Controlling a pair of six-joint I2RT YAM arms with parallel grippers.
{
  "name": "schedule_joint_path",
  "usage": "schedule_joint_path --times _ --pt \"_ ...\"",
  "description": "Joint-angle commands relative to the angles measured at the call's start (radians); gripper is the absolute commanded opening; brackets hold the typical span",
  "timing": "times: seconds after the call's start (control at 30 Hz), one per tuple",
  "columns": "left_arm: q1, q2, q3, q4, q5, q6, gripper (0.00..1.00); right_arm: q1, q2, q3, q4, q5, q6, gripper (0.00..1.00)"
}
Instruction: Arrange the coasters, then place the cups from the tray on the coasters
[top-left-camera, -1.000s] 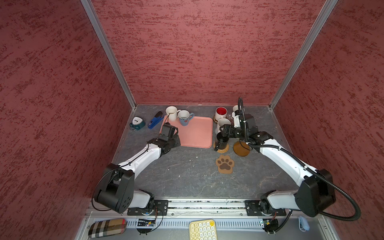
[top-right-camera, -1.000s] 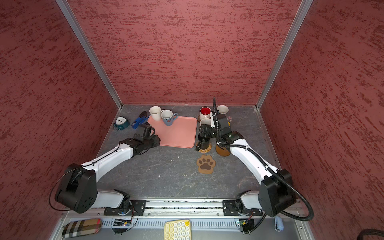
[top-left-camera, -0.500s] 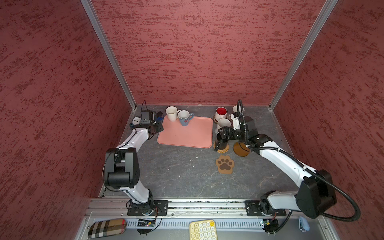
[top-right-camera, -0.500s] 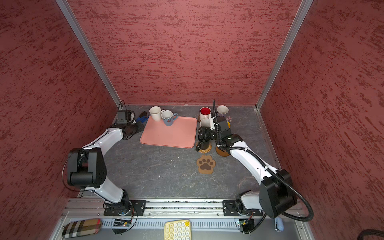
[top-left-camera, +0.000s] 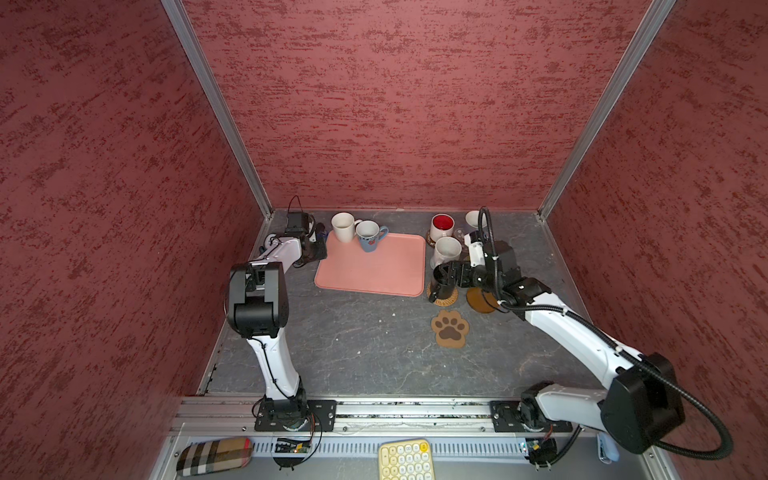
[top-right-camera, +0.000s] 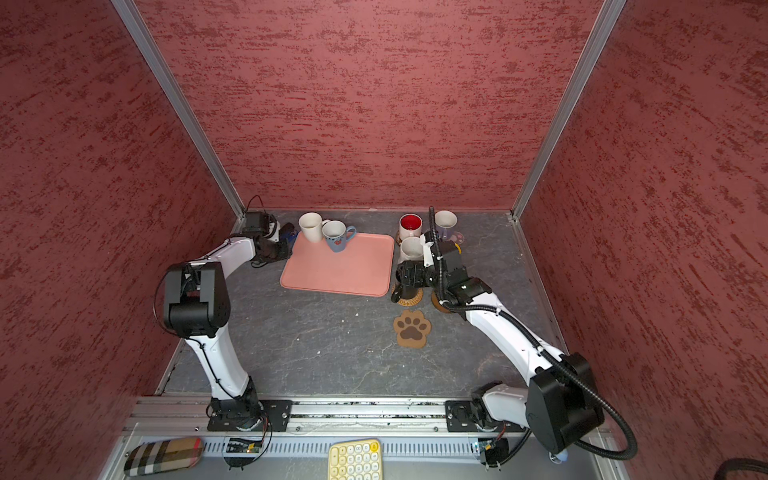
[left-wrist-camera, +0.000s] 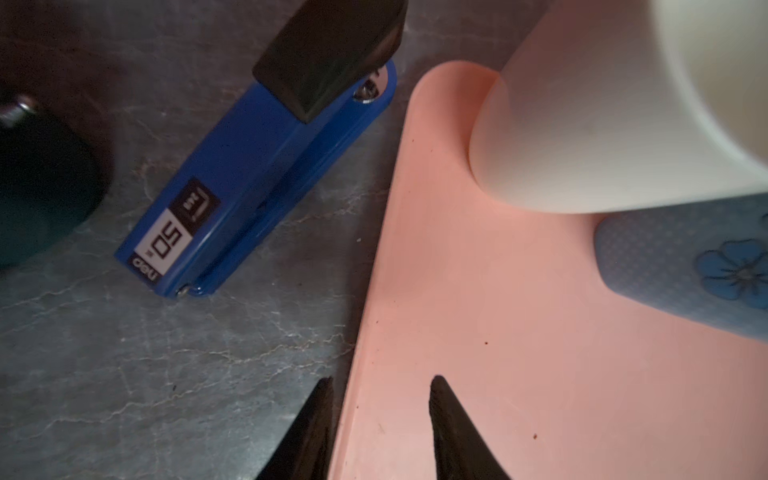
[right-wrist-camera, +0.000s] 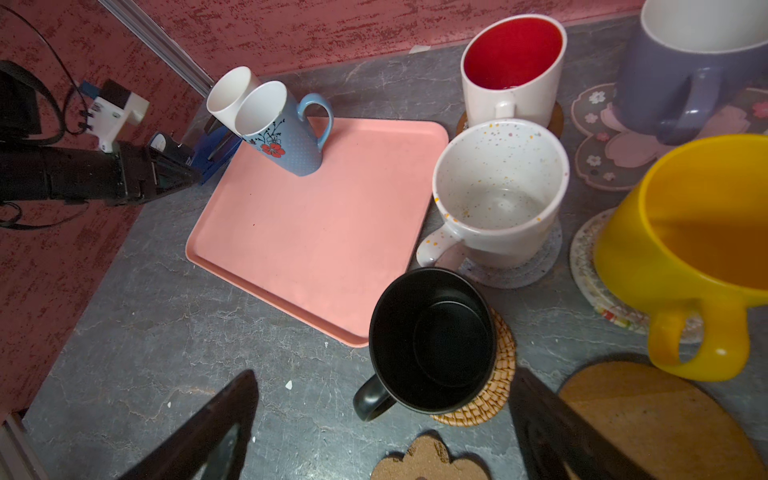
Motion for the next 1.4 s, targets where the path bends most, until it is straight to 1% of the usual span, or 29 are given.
schedule_joint_path --times 0.0,0.33,0.47,0.57,0.67,0.83,1.17,1.37 --pt "0.011 0.027 0.014 -0.012 0.022 0.052 0.39 0.007 -0.031 -0.007 0.031 -0.01 -0.024 0.95" --pt "0.02 0.1 0.017 -0.019 0.022 0.075 0.29 0.007 -0.044 -0.003 0.015 -0.005 -0.025 0.95" --pt "0.02 0.094 0.011 -0.024 0.021 0.08 0.23 0.007 -0.048 -0.001 0.012 -0.004 -0.022 0.95" --pt "0.017 0.094 0.007 -0.044 -0.013 0.094 0.16 0.007 -0.059 -0.003 0.013 -0.002 -0.02 0.95" --pt "0.017 0.076 -0.031 -0.035 -0.039 0.095 0.08 0.007 -0.069 -0.006 0.019 -0.001 -0.023 0.95" --pt "0.017 0.034 -0.082 -0.026 -0.079 0.113 0.01 0.007 -0.091 -0.019 0.027 -0.004 -0.025 0.95" --pt "0.021 -0.054 -0.139 -0.048 -0.141 0.15 0.0 0.007 -0.146 -0.064 0.044 -0.012 -0.018 0.95" --pt "0.033 -0.109 -0.194 -0.054 -0.116 0.183 0.0 0.006 -0.166 -0.068 0.049 -0.019 -0.016 0.96"
